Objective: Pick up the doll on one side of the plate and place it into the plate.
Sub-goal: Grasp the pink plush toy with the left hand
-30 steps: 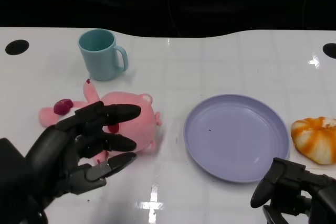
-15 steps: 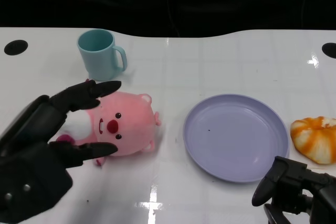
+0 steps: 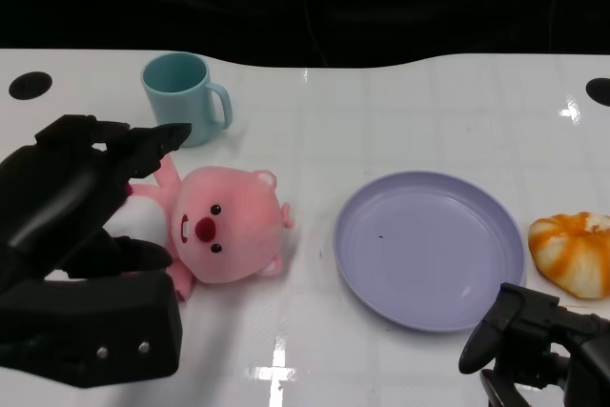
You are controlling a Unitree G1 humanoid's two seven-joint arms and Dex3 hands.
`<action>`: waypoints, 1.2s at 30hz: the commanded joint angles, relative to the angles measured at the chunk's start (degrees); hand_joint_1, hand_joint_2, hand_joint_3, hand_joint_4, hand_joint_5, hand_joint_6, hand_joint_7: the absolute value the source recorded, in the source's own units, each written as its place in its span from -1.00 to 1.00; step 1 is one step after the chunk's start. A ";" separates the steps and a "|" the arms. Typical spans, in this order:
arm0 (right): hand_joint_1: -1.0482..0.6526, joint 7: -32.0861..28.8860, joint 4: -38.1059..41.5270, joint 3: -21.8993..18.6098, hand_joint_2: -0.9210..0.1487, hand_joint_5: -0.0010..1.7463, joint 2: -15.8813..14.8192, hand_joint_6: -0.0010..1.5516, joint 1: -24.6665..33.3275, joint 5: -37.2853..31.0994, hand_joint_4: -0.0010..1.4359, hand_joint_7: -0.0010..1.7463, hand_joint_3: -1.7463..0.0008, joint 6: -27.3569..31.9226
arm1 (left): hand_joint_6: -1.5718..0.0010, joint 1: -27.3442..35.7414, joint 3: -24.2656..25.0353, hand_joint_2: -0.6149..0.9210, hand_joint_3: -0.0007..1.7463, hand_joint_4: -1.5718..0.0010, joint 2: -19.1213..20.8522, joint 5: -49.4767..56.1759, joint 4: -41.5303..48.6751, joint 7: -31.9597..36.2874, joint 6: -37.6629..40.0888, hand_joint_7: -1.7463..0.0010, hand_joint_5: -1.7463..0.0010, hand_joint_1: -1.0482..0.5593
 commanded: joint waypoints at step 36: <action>-0.01 -0.68 -2.06 0.16 -0.32 1.00 -0.41 -0.31 1.26 0.31 -0.12 0.70 -0.27 0.45 | 0.68 -29.18 -22.30 1.00 -0.99 0.93 -7.80 11.44 57.31 6.50 -3.77 1.00 0.73 -0.53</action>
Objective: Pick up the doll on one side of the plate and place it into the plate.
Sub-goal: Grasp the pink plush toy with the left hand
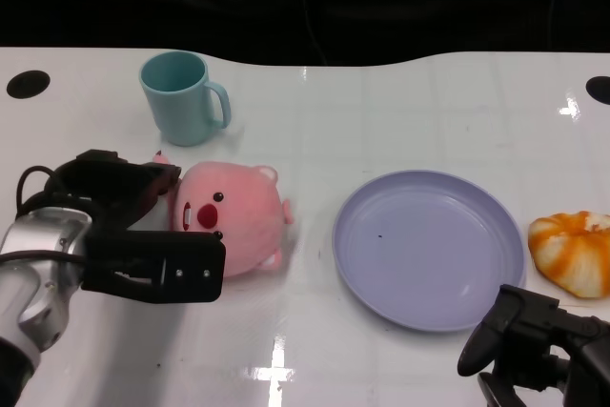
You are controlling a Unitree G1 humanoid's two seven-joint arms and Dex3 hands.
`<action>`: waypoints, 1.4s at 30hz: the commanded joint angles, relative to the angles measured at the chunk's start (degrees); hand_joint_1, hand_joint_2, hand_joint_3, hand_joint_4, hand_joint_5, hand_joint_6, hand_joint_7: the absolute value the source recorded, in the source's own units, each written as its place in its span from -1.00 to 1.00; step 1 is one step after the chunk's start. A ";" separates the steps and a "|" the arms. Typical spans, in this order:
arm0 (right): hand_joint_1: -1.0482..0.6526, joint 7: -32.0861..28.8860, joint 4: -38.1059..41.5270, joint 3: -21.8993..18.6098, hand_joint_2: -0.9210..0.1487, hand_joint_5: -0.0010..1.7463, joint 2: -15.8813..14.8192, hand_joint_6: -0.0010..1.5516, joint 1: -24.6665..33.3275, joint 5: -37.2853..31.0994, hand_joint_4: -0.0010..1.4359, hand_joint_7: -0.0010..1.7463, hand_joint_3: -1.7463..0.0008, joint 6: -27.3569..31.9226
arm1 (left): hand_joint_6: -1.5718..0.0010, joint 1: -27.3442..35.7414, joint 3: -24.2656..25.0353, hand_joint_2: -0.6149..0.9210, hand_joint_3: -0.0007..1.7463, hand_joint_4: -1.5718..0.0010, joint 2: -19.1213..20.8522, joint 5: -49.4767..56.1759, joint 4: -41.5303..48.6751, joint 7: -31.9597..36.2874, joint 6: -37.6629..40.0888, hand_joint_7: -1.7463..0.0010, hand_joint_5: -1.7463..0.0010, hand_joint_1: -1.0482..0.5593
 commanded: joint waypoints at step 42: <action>-0.02 -0.24 -2.39 -0.26 -0.33 1.00 -0.51 -0.30 0.53 0.45 -0.13 0.68 -0.25 2.31 | 0.10 -4.81 -1.42 0.57 0.04 -0.14 -6.51 -11.01 32.98 31.79 -18.81 -0.98 -1.00 0.11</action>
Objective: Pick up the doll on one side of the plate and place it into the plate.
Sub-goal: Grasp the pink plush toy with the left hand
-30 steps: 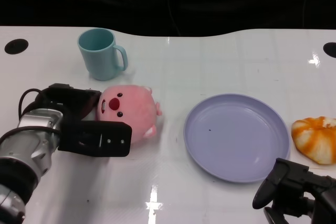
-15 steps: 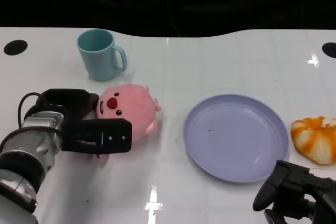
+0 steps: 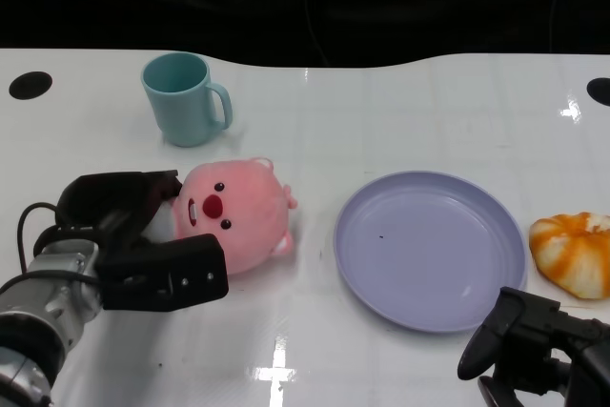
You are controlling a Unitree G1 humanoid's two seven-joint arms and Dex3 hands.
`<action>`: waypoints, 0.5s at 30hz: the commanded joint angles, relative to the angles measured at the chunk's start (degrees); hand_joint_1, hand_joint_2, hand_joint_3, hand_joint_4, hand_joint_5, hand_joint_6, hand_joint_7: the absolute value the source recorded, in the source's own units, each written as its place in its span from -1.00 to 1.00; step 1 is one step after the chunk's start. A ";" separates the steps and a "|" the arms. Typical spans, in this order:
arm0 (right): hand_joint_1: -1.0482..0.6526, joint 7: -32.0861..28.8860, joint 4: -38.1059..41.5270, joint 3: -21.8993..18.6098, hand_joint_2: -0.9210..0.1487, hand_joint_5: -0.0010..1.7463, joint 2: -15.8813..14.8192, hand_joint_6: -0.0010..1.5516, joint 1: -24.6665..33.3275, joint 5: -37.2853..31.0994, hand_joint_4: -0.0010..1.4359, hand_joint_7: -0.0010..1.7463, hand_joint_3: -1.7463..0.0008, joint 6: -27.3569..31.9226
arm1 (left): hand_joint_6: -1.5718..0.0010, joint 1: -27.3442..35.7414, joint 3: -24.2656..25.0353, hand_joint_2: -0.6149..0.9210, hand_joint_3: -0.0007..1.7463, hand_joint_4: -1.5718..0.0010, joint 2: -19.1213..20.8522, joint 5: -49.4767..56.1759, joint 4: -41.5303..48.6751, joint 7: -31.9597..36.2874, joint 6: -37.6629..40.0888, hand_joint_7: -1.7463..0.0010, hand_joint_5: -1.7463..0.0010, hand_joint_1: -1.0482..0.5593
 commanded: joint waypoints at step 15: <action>0.00 0.06 0.68 -0.39 -0.35 1.00 -0.54 -0.31 -1.03 0.51 -0.13 0.68 -0.25 0.38 | 0.04 12.19 12.38 0.41 0.39 -0.22 4.01 -11.95 -23.37 -5.55 -3.10 -1.00 -1.00 0.17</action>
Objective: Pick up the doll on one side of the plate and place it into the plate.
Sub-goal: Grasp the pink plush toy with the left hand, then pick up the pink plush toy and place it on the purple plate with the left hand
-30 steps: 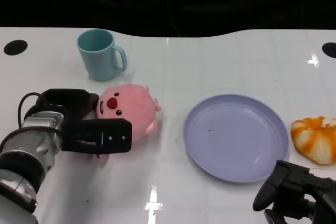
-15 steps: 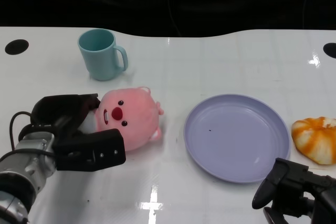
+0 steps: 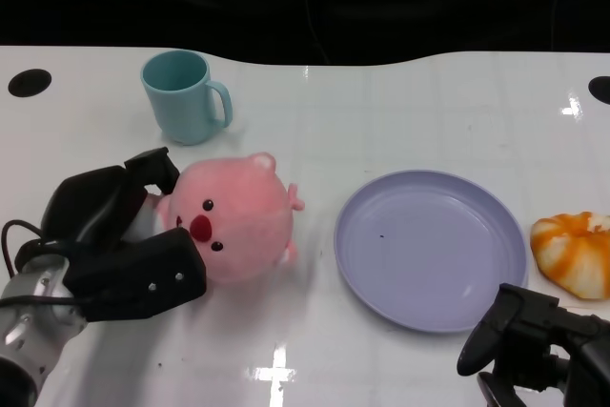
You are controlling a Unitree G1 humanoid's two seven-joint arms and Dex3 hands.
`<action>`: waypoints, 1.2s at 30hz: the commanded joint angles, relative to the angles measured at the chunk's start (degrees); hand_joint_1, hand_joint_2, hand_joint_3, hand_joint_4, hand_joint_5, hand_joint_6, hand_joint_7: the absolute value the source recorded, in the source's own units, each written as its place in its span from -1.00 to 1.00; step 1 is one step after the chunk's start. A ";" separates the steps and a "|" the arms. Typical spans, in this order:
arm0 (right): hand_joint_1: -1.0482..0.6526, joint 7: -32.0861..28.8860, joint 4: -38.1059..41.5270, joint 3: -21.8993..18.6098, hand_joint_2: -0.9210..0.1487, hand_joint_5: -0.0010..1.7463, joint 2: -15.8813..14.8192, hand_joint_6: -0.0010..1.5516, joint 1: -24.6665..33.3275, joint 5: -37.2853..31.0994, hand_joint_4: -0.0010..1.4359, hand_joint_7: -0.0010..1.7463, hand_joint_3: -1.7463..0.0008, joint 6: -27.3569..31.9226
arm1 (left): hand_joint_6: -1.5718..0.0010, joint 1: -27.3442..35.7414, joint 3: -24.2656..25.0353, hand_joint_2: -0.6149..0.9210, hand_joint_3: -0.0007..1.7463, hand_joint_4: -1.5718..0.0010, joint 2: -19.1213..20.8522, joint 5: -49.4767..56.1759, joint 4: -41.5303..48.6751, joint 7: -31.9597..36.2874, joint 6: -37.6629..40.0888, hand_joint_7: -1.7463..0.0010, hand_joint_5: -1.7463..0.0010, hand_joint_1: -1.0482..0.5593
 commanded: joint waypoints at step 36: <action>-0.01 -1.29 -0.44 3.20 -0.29 1.00 -0.05 -0.29 0.05 -1.64 -0.11 0.68 -0.29 -1.16 | -0.01 -13.33 -7.53 0.30 0.48 -0.25 -20.45 4.02 -10.95 -15.00 19.62 -1.00 -1.00 0.05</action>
